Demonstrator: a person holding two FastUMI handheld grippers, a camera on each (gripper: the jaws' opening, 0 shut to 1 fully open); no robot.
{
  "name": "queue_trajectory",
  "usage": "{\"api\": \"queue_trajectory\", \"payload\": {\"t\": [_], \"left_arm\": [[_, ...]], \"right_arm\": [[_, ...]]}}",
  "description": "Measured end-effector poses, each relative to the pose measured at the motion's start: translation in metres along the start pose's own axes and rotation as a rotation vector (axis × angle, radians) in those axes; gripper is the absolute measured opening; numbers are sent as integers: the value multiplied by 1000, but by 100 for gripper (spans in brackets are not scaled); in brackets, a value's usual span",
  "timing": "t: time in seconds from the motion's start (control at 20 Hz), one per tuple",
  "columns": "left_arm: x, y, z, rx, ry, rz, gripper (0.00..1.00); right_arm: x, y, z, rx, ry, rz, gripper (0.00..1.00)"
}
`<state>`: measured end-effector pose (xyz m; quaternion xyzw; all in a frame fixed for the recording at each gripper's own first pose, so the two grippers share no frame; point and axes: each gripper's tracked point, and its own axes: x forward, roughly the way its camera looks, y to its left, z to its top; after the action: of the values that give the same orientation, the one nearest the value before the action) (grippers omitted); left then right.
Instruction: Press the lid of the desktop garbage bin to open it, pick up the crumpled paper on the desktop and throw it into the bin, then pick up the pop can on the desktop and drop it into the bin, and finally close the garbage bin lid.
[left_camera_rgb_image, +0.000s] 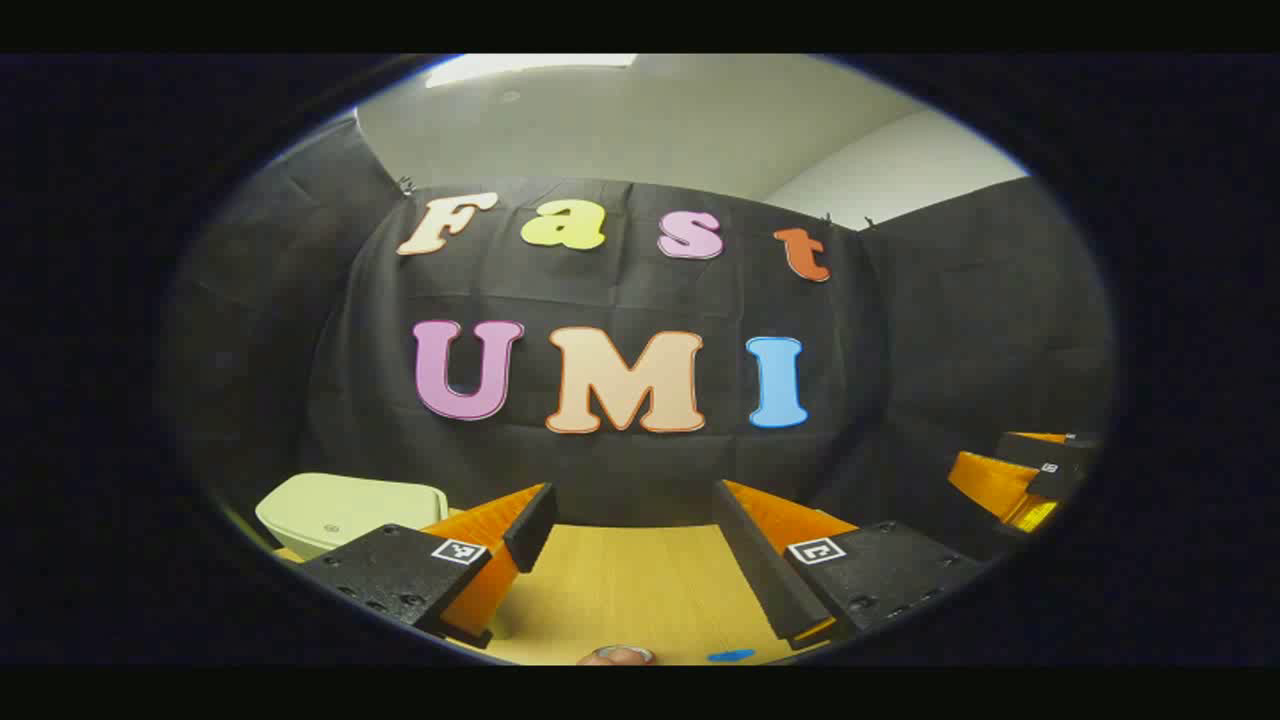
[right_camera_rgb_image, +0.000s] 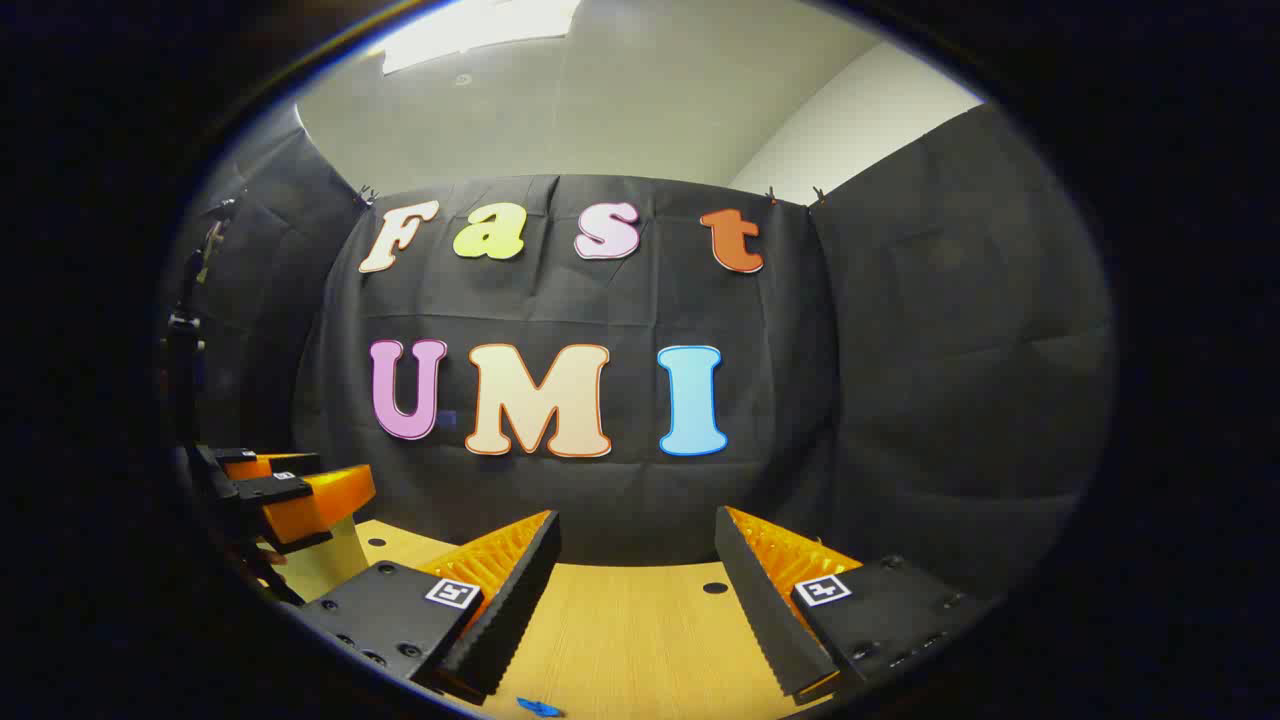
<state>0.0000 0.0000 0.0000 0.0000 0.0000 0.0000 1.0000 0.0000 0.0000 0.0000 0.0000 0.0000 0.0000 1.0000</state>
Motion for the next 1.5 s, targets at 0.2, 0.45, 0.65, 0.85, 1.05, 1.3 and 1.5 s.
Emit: {"api": "queue_trajectory", "payload": {"t": [0.2, 0.45, 0.65, 0.85, 1.05, 1.3, 1.5], "left_arm": [[-4, 1, 0, 75, -4, 29, 93], [-10, 14, -11, 61, 21, 88, 93], [-9, 22, -10, 102, 21, 100, 94], [-6, 16, -3, 89, -3, 77, 93], [-5, 10, 3, 64, -17, 68, 93], [-5, 2, -2, 68, -10, 55, 93], [-6, 0, -5, 66, 5, 51, 92]], "right_arm": [[5, 5, 1, -34, -22, 40, 98], [17, 20, 22, -39, -101, 83, 98], [31, 19, 9, -25, -94, 98, 98], [40, 20, -1, -31, -43, 103, 98], [34, 29, 0, -26, -48, 110, 98], [24, 32, -3, -61, -51, 122, 98], [19, 28, -12, -61, -26, 123, 98]]}}
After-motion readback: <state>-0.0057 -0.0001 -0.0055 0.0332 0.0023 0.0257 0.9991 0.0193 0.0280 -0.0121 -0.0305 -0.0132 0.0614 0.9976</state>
